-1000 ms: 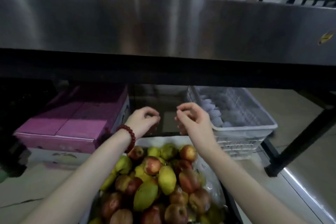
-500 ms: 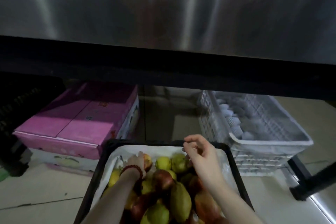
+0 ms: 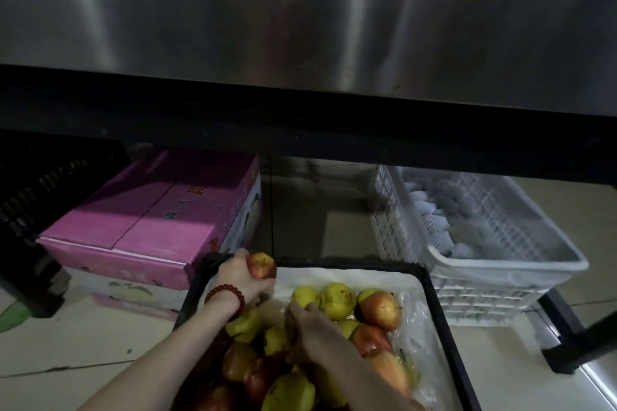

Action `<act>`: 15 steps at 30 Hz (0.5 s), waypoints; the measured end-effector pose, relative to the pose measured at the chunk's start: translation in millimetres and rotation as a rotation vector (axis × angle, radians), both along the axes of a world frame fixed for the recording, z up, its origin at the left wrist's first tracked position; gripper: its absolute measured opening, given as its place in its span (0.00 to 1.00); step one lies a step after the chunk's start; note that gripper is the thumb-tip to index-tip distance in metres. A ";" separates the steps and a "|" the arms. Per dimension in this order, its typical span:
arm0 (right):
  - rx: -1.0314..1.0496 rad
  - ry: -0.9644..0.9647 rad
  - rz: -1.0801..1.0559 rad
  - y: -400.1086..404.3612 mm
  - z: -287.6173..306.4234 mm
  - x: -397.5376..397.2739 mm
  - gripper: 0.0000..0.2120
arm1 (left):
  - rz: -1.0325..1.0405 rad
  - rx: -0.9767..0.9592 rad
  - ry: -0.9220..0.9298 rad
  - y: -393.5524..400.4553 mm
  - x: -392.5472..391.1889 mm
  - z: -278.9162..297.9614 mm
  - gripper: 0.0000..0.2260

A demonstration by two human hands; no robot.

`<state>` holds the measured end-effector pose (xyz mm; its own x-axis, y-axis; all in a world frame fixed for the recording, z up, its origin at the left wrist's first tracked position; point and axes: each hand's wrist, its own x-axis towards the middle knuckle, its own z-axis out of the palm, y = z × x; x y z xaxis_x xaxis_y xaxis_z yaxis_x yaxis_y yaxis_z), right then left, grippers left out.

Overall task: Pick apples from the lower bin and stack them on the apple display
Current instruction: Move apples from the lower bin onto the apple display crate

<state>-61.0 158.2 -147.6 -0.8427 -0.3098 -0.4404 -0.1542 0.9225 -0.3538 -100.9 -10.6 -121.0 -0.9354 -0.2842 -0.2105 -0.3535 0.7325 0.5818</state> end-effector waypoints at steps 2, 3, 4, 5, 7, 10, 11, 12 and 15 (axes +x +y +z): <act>0.022 0.053 -0.025 -3.1 -1.4 1.0 0.25 | 0.019 0.031 0.037 -4.2 6.3 17.9 0.34; -0.019 0.073 -0.062 -3.0 1.3 1.6 0.25 | 0.028 0.056 0.059 -5.8 10.5 26.8 0.33; -0.107 0.086 -0.125 -1.6 7.9 3.4 0.25 | 0.034 0.087 0.080 -6.7 15.9 37.0 0.32; -0.223 0.105 -0.195 0.9 18.8 5.2 0.26 | 0.038 0.125 0.100 -7.5 22.0 47.3 0.31; -0.443 0.187 -0.286 10.2 50.2 12.8 0.30 | 0.036 0.210 0.119 -7.8 38.5 65.9 0.28; -0.692 0.345 -0.322 29.9 111.9 26.4 0.33 | 0.015 0.303 0.162 -4.7 68.0 95.0 0.23; -0.748 0.394 -0.333 36.8 134.5 30.2 0.32 | 0.015 0.327 0.189 -3.2 76.7 107.5 0.24; -0.789 0.443 -0.340 43.6 157.7 33.9 0.30 | 0.015 0.367 0.218 -0.5 83.7 122.7 0.25; -0.893 0.578 -0.321 60.5 223.4 45.6 0.28 | -0.041 0.490 0.274 10.2 97.3 178.9 0.30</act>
